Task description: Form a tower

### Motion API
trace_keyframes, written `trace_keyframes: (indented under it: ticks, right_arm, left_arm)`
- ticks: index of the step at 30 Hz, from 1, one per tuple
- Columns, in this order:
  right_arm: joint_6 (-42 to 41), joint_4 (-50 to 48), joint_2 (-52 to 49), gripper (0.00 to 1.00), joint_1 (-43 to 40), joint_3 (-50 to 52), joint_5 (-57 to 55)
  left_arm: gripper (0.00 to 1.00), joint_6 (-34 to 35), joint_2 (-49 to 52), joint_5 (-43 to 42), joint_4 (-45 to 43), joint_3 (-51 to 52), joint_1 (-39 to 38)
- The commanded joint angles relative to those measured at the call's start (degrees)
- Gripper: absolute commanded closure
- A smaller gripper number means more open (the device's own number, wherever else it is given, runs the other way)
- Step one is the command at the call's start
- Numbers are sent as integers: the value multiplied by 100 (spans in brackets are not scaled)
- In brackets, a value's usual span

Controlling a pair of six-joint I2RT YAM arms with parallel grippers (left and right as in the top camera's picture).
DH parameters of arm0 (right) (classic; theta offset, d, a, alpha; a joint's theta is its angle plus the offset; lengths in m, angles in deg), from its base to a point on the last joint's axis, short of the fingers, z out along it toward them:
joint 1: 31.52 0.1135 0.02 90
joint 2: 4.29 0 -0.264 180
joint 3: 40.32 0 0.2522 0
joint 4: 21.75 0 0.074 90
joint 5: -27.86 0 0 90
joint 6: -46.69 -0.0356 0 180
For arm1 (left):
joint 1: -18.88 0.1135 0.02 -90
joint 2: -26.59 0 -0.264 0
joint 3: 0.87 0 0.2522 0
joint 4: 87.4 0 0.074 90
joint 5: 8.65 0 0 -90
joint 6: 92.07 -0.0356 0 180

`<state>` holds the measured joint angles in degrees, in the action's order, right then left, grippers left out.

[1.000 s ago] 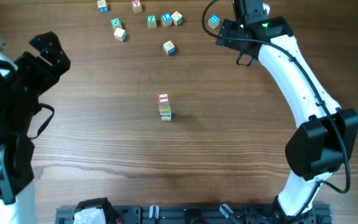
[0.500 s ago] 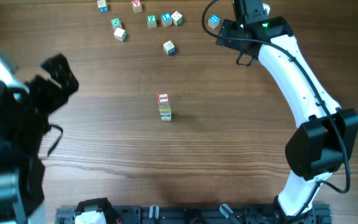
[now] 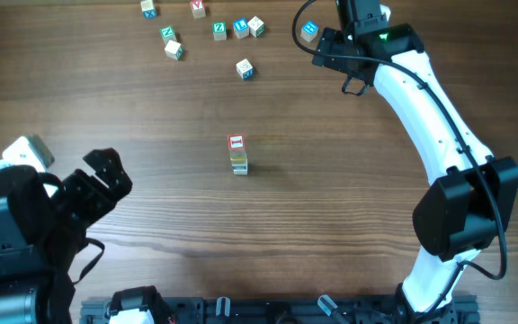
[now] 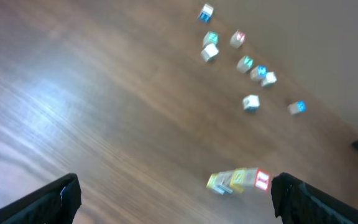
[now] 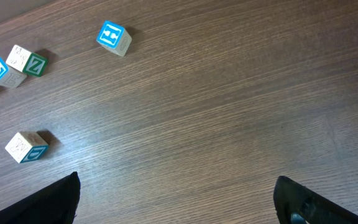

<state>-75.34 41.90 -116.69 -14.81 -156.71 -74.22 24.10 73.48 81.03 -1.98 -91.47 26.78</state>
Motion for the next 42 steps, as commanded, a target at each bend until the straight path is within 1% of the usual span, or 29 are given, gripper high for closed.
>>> trace_keyframes:
  ticks: [1, 4, 6, 10, 11, 12, 13, 14, 16, 24, 31, 32, 38, 41, 42]
  right_arm:
    - [55, -20, -66, 0, 9, 2, -81]
    - [50, -20, -66, 1, 9, 2, -81]
    - [52, -20, -66, 0, 9, 2, -81]
    - [52, -20, -66, 0, 9, 2, -81]
    - [50, -20, -66, 0, 9, 2, -81]
    - [52, -20, -66, 0, 9, 2, -81]
    - [50, -20, -66, 0, 9, 2, -81]
    - [52, -20, -66, 0, 9, 2, -81]
    - [52, -20, -66, 0, 9, 2, -81]
    - [50, -20, -66, 0, 9, 2, -81]
    - [52, -20, -66, 0, 9, 2, -81]
    - [52, -20, -66, 0, 9, 2, -81]
    - [52, -20, -66, 0, 9, 2, -81]
    - [50, -20, -66, 0, 9, 2, -81]
    - [52, -20, -66, 0, 9, 2, -81]
  left_arm:
    - [0, -44, -2, 35, 28, 190, 11]
    - [0, -44, -81, 35, -227, 452, 11]
    - [0, -44, -205, 35, -782, 748, 11]
    - [0, -44, -588, 35, -2559, 1622, 9]
    - [0, -44, -695, 35, -3110, 1871, 9]
    - [0, -44, -828, 35, -3842, 2186, 11]
    - [0, -44, -907, 35, -4249, 2371, 11]
    - [0, -44, -1034, 35, -4911, 2669, 11]
    - [0, -44, -1239, 35, -5567, 3051, 9]
    - [0, -44, -2402, 35, -5978, 4151, 11]
    - [0, -46, -3410, 35, -6564, 5036, 11]
    - [0, -44, -3700, 35, -6710, 5257, 11]
    - [0, -44, -4631, 35, -6918, 5880, 11]
    - [0, -46, -4671, 35, -7519, 6089, 7]
    - [0, -46, -4671, 35, -7536, 6087, 4]
